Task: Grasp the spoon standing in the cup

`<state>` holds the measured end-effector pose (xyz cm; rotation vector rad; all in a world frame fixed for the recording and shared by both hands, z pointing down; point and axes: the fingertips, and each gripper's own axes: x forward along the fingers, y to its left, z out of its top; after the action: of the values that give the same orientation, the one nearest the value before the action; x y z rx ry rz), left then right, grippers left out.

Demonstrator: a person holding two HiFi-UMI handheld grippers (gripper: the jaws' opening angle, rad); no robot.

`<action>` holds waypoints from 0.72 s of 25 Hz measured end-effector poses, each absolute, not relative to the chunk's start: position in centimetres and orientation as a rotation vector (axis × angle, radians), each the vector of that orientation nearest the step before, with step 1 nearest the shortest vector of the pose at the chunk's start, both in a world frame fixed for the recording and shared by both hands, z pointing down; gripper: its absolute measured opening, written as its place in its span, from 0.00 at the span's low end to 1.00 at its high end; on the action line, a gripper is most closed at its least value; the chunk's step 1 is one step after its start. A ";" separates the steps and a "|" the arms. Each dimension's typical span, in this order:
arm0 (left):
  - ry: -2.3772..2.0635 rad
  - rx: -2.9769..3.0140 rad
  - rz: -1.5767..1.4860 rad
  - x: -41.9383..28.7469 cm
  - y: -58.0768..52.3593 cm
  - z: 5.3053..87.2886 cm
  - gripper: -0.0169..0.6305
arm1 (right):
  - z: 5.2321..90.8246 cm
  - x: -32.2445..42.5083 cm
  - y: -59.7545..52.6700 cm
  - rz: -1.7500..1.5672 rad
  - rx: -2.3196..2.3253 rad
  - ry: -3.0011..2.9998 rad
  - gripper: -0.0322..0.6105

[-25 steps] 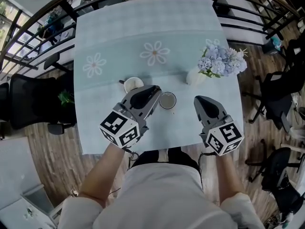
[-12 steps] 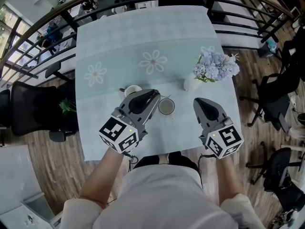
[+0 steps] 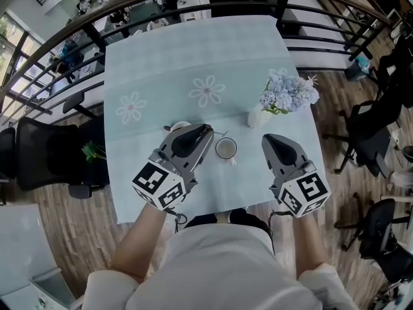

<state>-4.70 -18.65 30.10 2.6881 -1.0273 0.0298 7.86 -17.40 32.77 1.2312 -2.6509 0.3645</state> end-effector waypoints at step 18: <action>-1.003 2.693 0.028 -4.4 -17.9 30.2 0.12 | 32.7 7.9 -16.4 0.367 1.260 -2.651 0.08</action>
<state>-4.41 -17.85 30.25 2.6928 -1.0028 0.0276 7.94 -16.36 32.69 1.2602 -2.6510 0.3666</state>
